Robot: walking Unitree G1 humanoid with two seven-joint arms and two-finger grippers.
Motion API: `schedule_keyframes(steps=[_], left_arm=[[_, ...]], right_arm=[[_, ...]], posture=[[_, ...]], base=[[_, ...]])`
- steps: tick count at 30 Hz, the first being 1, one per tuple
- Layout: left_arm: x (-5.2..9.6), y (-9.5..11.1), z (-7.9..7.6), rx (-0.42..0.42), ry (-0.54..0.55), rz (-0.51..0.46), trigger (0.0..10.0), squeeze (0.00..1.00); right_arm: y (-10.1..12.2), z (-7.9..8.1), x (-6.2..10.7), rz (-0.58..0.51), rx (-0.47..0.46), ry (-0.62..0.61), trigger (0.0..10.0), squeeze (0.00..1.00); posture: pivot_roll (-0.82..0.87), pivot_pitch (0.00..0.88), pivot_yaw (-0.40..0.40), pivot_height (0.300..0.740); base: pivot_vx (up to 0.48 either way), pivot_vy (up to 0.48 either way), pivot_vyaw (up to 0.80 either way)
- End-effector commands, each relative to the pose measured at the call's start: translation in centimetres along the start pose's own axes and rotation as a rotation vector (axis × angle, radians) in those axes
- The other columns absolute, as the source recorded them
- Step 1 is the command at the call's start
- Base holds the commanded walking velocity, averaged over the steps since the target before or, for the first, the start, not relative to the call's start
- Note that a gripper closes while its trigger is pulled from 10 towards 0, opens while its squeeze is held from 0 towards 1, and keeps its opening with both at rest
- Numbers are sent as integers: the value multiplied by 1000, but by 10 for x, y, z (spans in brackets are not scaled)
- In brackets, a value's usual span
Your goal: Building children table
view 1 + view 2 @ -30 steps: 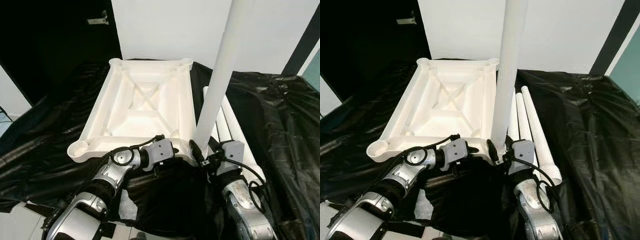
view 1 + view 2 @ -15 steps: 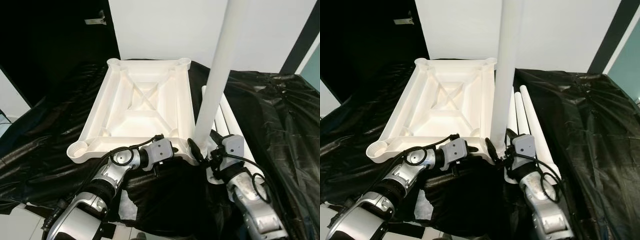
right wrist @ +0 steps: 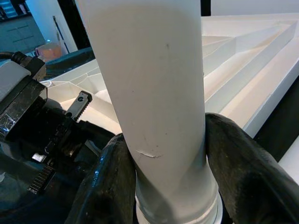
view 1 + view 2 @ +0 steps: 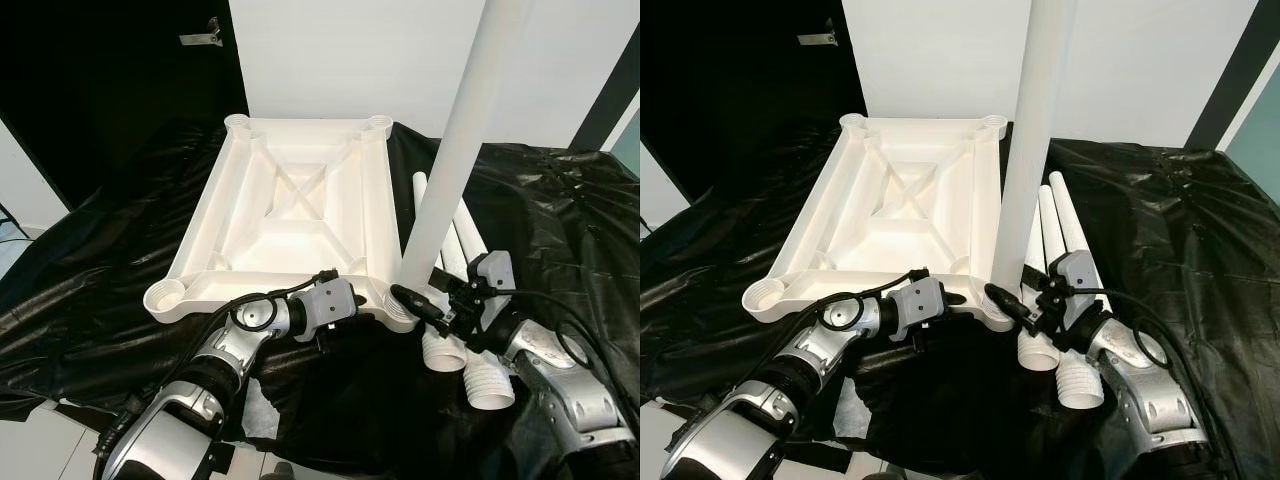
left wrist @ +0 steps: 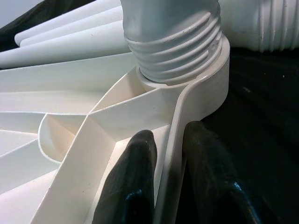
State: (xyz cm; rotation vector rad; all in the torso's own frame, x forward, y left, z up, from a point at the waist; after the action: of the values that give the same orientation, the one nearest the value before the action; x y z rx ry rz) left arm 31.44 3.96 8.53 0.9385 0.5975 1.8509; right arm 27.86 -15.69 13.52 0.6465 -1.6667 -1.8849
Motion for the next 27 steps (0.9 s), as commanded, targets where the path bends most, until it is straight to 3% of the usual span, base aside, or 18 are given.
schedule_keyframes(steps=[1, 3, 5, 6, 7, 8, 13, 18, 19, 20, 21, 22, 23, 24, 27], left_arm=[[7, -19, -18, 45, -59, 72, 10000, 0], [7, -19, -18, 45, -57, 72, 10000, 0], [8, -20, -18, 45, -54, 73, 10000, 0], [8, -20, -18, 45, -53, 74, 10000, 0], [8, -20, -18, 45, -53, 74, 10000, 0], [9, -21, -18, 42, -52, 78, 10000, 0], [12, -22, -18, 40, -53, 84, 10000, 0], [17, -26, -19, 37, -60, 96, 10000, 0], [18, -27, -18, 37, -61, 100, 10000, 0], [18, -27, -18, 37, -61, 100, 10000, 0], [19, -27, -18, 36, -61, 103, 10000, 0], [20, -28, -18, 36, -60, 104, 10000, 0], [20, -28, -18, 36, -60, 104, 10000, 0], [19, -28, -18, 37, -60, 105, 10000, 0], [19, -28, -19, 37, -60, 106, 10000, 0]], right_arm=[[-1, -24, 18, 17, -35, -119, 0, 0], [-2, -25, 19, 12, -57, -134, 0, 0], [-3, -23, 19, -68, -51, -257, 0, 0], [0, -22, 22, -136, 11, -384, 0, 0], [0, -22, 22, -136, 11, -384, 0, 0], [-7, -12, 26, -178, 90, -581, 0, 0], [-16, -9, 25, -192, 74, -701, 0, 0], [-16, -12, 23, -188, 69, -713, 0, 0], [-17, -10, 21, -175, 76, -687, 4078, 0], [-17, -10, 21, -175, 76, -687, 4078, 0], [-18, -8, 19, -168, 84, -676, 10000, 0], [-20, -7, 19, -158, 89, -673, 10000, 549], [-20, -7, 19, -158, 89, -673, 10000, 549], [-21, -9, 18, -155, 72, -654, 10000, 1000], [-24, -13, 15, -137, 46, -617, 10000, 1000]], posture=[[187, 0, -31, 740], [188, 0, -31, 740], [194, 0, -33, 740], [194, 0, -33, 740], [194, 0, -33, 740], [209, 0, -32, 740], [229, 0, -22, 740], [232, 0, -17, 740], [231, 0, -16, 740], [231, 0, -16, 740], [231, 0, -16, 740], [228, 0, -15, 740], [228, 0, -15, 740], [225, 0, -16, 740], [217, 0, -15, 740]], base=[[0, 0, 0], [0, 0, 0], [0, 0, 0], [0, 0, 0], [0, 0, 0], [0, 0, 0], [0, 0, 0], [0, 0, 0], [0, 0, 0], [0, 0, 0], [0, 0, 0], [0, 0, 0], [0, 0, 0], [0, 0, 0], [0, 0, 0]])
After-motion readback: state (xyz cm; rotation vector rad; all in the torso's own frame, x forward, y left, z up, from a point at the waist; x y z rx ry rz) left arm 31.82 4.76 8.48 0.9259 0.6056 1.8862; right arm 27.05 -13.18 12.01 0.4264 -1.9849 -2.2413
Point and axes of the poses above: a point about 5 cm out from each wrist's last joint towards the gripper, its own x axis pointing back from the gripper into the wrist, its own y axis along the axis of the wrist's last joint, z = x × y, the point moved 2 cm from there along -x, pointing out of the wrist towards the gripper, and after that the axes turned 13 degrees about -x, right-handed, at the moved point
